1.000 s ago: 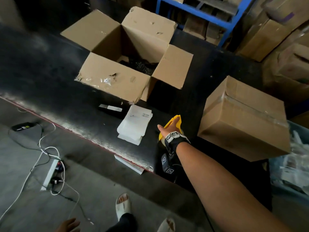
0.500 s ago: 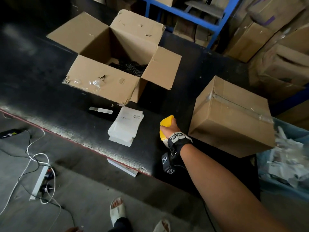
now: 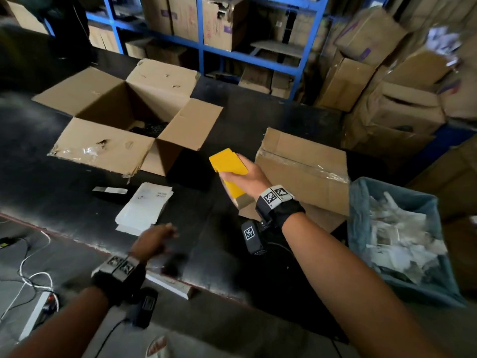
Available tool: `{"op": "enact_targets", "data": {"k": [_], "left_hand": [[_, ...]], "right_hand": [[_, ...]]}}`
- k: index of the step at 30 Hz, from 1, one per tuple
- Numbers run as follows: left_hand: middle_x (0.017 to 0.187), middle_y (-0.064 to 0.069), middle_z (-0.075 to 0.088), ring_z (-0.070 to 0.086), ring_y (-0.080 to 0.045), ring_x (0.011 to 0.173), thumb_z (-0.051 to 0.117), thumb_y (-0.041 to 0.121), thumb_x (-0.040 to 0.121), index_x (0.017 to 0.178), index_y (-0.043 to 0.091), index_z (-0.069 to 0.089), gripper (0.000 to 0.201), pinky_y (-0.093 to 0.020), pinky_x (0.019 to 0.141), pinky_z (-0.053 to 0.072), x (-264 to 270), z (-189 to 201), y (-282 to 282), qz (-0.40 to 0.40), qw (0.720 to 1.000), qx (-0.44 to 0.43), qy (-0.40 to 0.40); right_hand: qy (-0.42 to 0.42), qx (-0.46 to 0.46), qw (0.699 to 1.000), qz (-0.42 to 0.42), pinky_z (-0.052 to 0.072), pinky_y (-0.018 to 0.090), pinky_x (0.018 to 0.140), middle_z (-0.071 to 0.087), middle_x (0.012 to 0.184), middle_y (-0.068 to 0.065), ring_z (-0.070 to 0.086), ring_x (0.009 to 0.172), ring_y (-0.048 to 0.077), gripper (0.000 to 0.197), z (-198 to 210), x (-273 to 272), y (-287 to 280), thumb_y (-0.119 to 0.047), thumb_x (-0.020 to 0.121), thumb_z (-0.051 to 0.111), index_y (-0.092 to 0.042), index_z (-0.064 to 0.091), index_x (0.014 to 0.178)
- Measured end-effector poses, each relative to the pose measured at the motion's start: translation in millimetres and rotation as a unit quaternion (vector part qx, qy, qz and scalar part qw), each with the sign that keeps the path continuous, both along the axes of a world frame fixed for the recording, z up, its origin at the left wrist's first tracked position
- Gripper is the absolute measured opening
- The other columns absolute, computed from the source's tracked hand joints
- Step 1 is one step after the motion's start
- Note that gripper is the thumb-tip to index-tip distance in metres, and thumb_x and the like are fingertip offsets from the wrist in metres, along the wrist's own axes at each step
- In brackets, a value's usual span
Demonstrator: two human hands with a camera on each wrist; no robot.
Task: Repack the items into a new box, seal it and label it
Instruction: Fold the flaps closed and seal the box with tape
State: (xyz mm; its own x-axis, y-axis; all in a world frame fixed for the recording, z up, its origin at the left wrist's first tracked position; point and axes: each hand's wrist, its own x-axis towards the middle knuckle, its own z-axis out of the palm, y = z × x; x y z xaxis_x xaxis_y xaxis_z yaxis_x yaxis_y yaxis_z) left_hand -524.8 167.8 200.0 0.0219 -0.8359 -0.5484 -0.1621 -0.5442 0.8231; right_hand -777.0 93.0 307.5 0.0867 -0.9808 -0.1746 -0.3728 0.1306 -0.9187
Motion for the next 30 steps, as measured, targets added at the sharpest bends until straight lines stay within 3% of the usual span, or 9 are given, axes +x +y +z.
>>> {"op": "enact_targets", "data": {"k": [2,4,7,9,14,19,20,23,30], "left_hand": [[0.098,-0.007,0.067,0.059,-0.011,0.052,0.043,0.03,0.098,0.092,0.018,0.062,0.024,-0.026,0.057,0.04,-37,32,-38,-0.008,0.998,-0.054,0.02],[0.091,-0.002,0.064,0.058,-0.005,0.046,0.039,0.031,0.1,0.088,0.021,0.059,0.025,-0.024,0.056,0.035,-73,63,-74,-0.008,0.995,-0.089,0.039],[0.087,0.005,0.06,0.053,-0.012,0.062,0.036,0.033,0.1,0.087,0.023,0.056,0.026,-0.025,0.061,0.037,-125,107,-121,-0.04,0.992,-0.11,0.048],[0.088,0.006,0.06,0.053,-0.012,0.068,0.038,0.036,0.099,0.086,0.023,0.056,0.026,-0.026,0.063,0.039,-151,125,-145,-0.066,0.99,-0.113,0.044],[0.083,0.0,0.061,0.057,-0.013,0.075,0.045,0.048,0.094,0.088,0.023,0.061,0.03,-0.029,0.076,0.044,-184,129,-185,-0.154,0.981,-0.099,0.062],[0.103,-0.012,0.055,0.055,-0.023,0.095,0.053,0.037,0.092,0.104,0.022,0.065,0.022,-0.036,0.087,0.046,-188,116,-222,-0.254,0.952,-0.125,0.113],[0.101,-0.013,0.057,0.056,-0.023,0.095,0.054,0.033,0.092,0.104,0.021,0.065,0.02,-0.036,0.086,0.048,-189,113,-229,-0.266,0.949,-0.125,0.115],[0.085,-0.009,0.057,0.056,-0.017,0.079,0.049,0.019,0.096,0.095,0.016,0.062,0.013,-0.023,0.065,0.052,-194,112,-246,-0.273,0.947,-0.136,0.103],[0.079,-0.008,0.06,0.06,-0.014,0.067,0.048,0.011,0.096,0.089,0.011,0.059,0.013,-0.018,0.057,0.053,-202,113,-271,-0.268,0.943,-0.177,0.086]], "right_hand": [[-0.009,-0.025,1.0,0.01,0.043,0.005,0.045,0.064,0.109,0.003,0.059,0.073,0.004,0.056,17,-25,4,-0.014,0.085,0.071,-0.016,0.048,0.136],[0.002,-0.04,0.999,0.024,0.046,0.006,0.052,0.061,0.109,-0.001,0.06,0.079,0.003,0.063,27,-49,4,-0.018,0.085,0.071,-0.021,0.042,0.141],[0.041,-0.062,0.996,0.052,0.043,0.017,0.082,0.052,0.126,-0.006,0.054,0.109,0.009,0.079,35,-83,2,-0.026,0.084,0.072,-0.027,0.027,0.149],[0.067,-0.071,0.993,0.062,0.037,0.022,0.091,0.047,0.134,-0.005,0.048,0.118,0.011,0.084,36,-102,-3,-0.027,0.083,0.073,-0.028,0.023,0.151],[0.116,-0.062,0.988,0.081,0.038,0.03,0.092,0.042,0.142,-0.003,0.044,0.119,0.013,0.088,39,-138,-19,-0.03,0.082,0.074,-0.034,0.019,0.151],[0.139,-0.048,0.985,0.091,0.038,0.029,0.091,0.045,0.13,-0.009,0.046,0.117,0.014,0.089,34,-159,-42,-0.025,0.08,0.076,-0.041,0.022,0.149],[0.143,-0.043,0.985,0.09,0.04,0.031,0.092,0.047,0.131,-0.008,0.047,0.116,0.014,0.089,33,-161,-48,-0.026,0.079,0.077,-0.045,0.023,0.147],[0.162,-0.031,0.982,0.091,0.044,0.037,0.098,0.048,0.139,-0.005,0.05,0.118,0.017,0.089,29,-163,-67,-0.03,0.075,0.079,-0.056,0.026,0.141],[0.185,-0.017,0.978,0.095,0.047,0.038,0.098,0.051,0.133,-0.004,0.051,0.117,0.018,0.089,26,-167,-95,-0.03,0.076,0.079,-0.055,0.024,0.142]]}}
